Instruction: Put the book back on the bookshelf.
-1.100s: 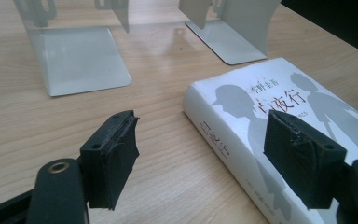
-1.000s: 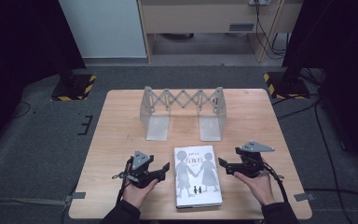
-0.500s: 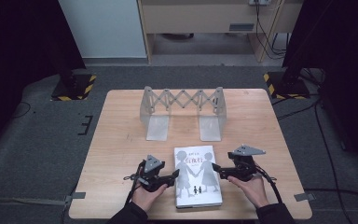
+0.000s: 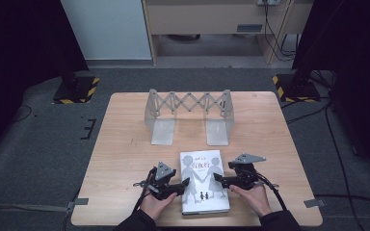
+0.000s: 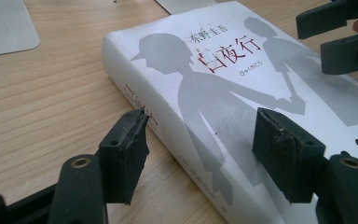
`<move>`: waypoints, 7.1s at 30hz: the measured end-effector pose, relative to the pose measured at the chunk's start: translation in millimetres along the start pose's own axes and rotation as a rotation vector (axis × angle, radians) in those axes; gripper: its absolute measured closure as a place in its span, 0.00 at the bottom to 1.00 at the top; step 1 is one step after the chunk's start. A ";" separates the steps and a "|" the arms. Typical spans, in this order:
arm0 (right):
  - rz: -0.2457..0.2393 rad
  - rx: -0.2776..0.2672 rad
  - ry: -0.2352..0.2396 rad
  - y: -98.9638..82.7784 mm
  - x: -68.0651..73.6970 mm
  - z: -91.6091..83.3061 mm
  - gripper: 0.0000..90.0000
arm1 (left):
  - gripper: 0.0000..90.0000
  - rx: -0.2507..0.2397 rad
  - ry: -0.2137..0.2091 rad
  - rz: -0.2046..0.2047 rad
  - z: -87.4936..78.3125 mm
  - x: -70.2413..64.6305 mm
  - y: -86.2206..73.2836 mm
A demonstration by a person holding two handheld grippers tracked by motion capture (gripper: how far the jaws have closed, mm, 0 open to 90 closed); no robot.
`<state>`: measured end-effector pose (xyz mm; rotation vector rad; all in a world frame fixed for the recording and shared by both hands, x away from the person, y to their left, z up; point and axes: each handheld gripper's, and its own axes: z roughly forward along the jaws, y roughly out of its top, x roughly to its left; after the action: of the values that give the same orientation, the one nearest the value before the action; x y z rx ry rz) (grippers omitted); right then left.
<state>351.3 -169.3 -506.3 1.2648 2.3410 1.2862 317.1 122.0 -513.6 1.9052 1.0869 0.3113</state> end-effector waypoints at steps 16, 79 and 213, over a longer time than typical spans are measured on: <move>0.026 0.012 0.049 -2.7 3.3 11.8 0.24 | 0.42 -0.022 -0.063 -0.029 7.5 -0.3 -1.5; 0.058 -0.068 0.104 1.3 5.7 11.7 0.22 | 0.27 -0.027 -0.025 -0.008 0.4 9.8 -3.5; 0.227 -0.140 0.373 21.0 13.2 -4.5 0.88 | 0.12 -0.107 -0.199 -0.104 2.9 22.4 -7.1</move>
<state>353.2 -156.5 -484.6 1.3763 2.3345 1.8675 328.0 139.5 -525.4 1.7378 1.0113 0.1154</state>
